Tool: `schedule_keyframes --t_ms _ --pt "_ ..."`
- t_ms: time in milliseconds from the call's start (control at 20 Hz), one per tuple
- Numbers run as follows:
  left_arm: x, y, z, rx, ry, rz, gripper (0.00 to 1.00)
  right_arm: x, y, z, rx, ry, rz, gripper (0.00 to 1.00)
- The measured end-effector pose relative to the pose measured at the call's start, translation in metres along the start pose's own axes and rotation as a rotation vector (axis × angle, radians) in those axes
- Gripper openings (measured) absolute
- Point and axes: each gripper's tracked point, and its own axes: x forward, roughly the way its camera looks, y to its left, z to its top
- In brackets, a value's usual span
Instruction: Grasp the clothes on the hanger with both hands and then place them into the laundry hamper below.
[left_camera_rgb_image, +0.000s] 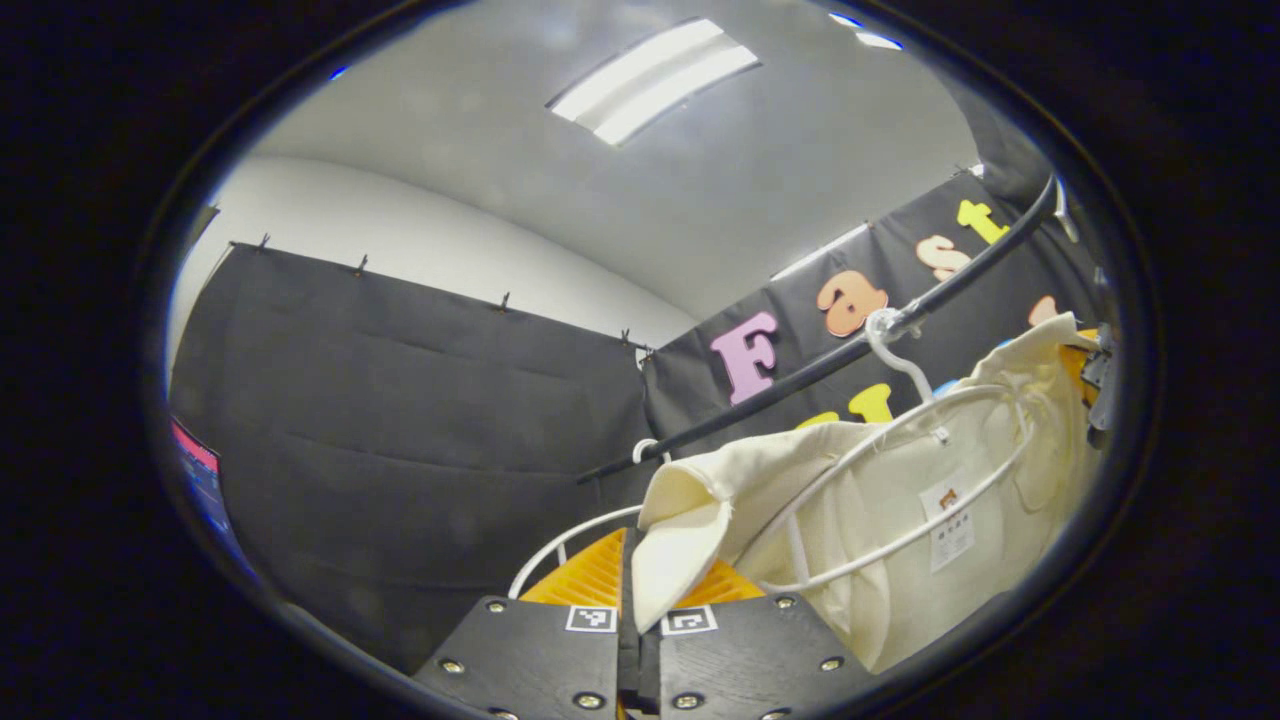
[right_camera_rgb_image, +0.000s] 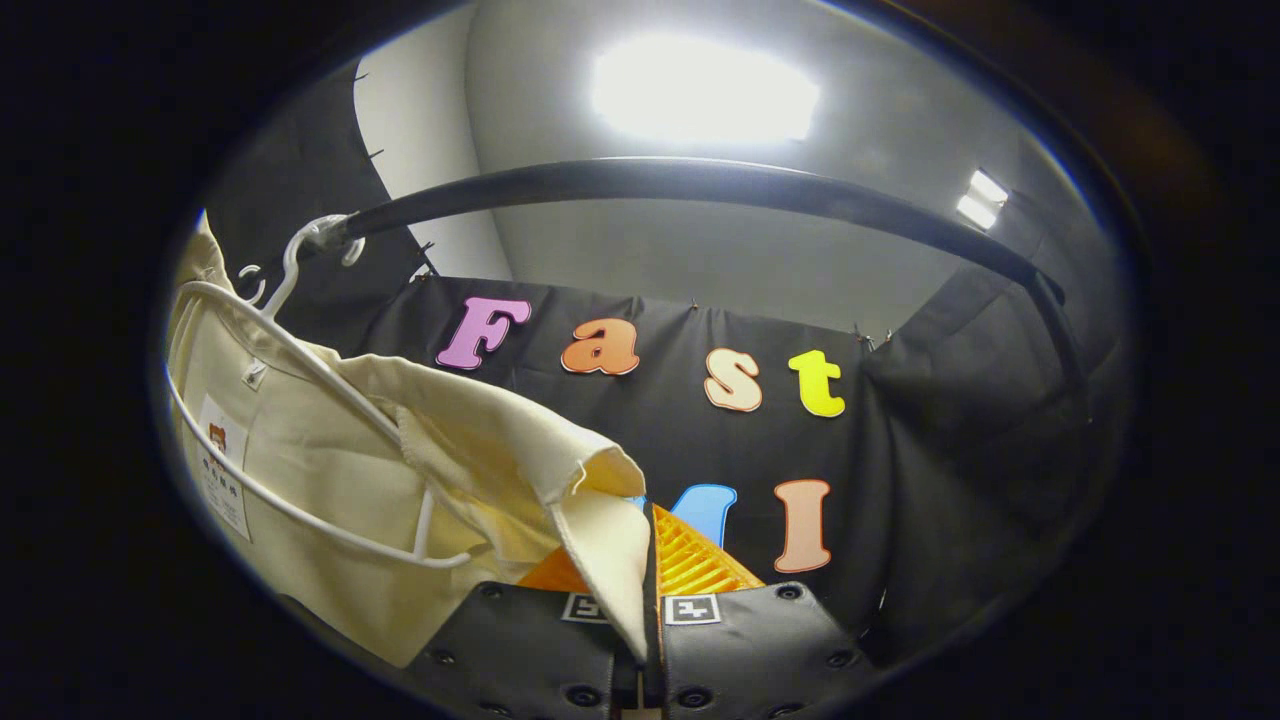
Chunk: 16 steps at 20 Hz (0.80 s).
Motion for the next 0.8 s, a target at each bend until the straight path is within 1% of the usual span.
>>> schedule_keyframes --t_ms 250,300,500,600,800 --pt "0.021 0.003 -0.011 -0.008 -0.001 0.005 0.0 0.018 0.004 -0.003 0.039 -0.011 -0.014 0.04" --pt "0.026 0.004 -0.012 -0.013 0.002 0.003 0.01 0.024 0.007 -0.004 0.044 -0.016 -0.016 0.04" --pt "0.039 0.005 -0.017 -0.034 0.007 -0.014 0.01 0.049 0.026 -0.014 0.066 -0.014 0.01 0.04" --pt "0.052 0.003 -0.022 -0.032 0.007 -0.032 0.0 0.059 0.037 -0.026 0.068 0.011 0.032 0.03" --pt "0.072 0.003 -0.033 -0.054 0.012 -0.079 0.01 0.071 0.053 -0.043 0.101 0.071 0.058 0.04"
